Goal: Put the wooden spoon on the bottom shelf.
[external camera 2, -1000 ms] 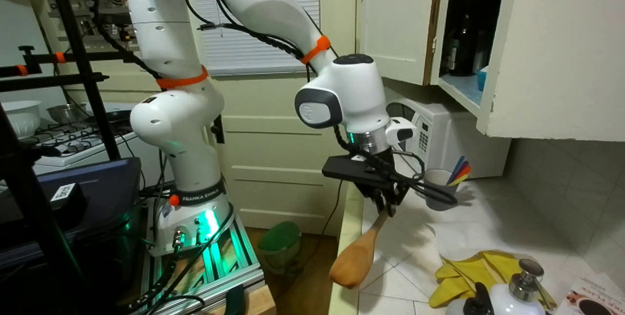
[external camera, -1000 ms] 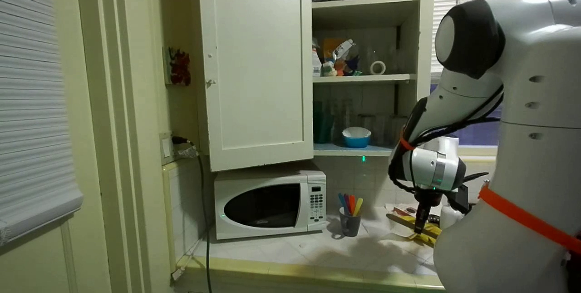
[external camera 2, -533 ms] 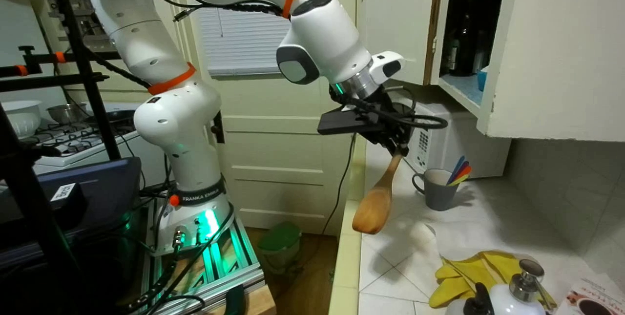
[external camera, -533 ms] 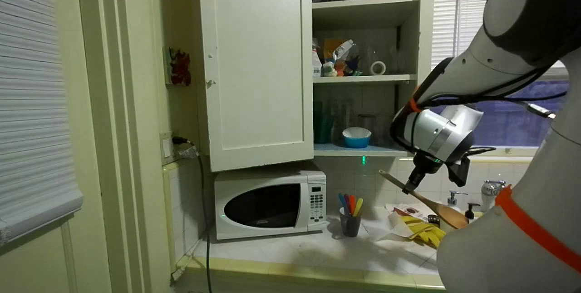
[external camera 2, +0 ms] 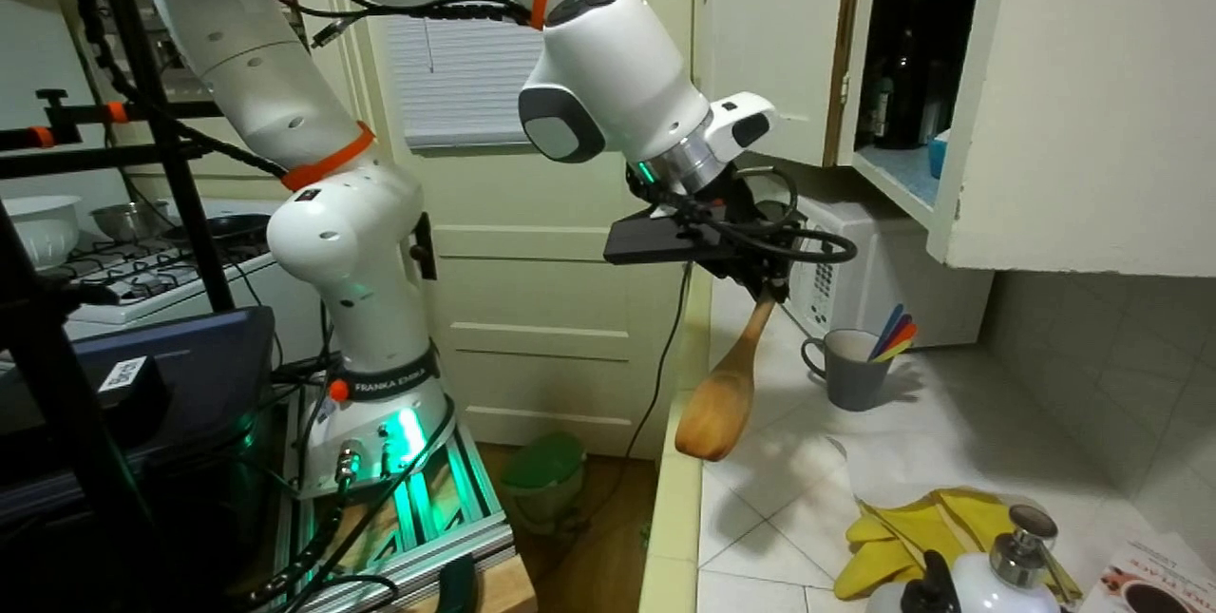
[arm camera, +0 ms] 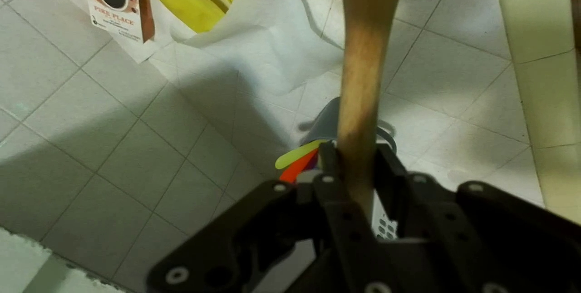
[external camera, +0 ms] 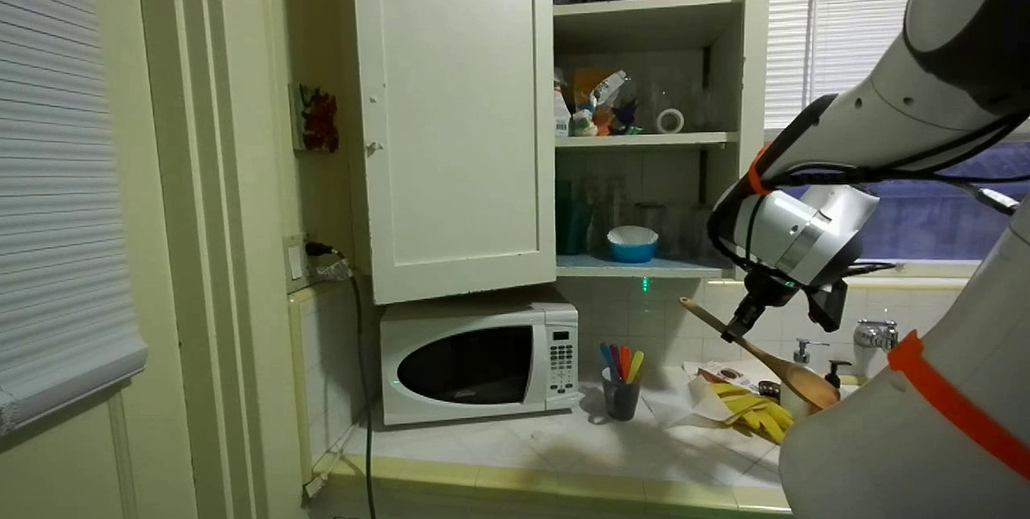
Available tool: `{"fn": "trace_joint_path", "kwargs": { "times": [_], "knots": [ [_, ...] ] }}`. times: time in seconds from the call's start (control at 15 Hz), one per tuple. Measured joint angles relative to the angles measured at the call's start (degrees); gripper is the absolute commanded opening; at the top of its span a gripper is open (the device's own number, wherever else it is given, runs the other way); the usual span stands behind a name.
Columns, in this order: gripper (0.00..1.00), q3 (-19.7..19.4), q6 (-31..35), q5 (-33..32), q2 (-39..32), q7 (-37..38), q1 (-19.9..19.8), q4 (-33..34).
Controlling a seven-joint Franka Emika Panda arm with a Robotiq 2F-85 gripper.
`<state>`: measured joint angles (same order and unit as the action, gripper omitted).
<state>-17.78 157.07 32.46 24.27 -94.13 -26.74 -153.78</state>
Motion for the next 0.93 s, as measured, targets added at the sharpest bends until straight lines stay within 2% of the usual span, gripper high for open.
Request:
{"fn": "trace_joint_path", "kwargs": {
  "times": [0.2,0.4,0.6,0.67,0.93],
  "knots": [
    [0.06,-2.82,0.12,-0.67,0.75,1.77,4.21,0.10],
    [0.06,-2.47,0.12,0.44,2.59,1.77,5.28,0.10],
    [0.06,-5.00,0.14,-2.45,5.25,3.50,8.20,0.04],
    [0.24,-5.77,0.14,-3.62,6.08,4.19,9.08,-0.02],
    [0.24,-6.98,0.14,-6.18,7.99,5.55,10.31,-0.47]
  ]
}}
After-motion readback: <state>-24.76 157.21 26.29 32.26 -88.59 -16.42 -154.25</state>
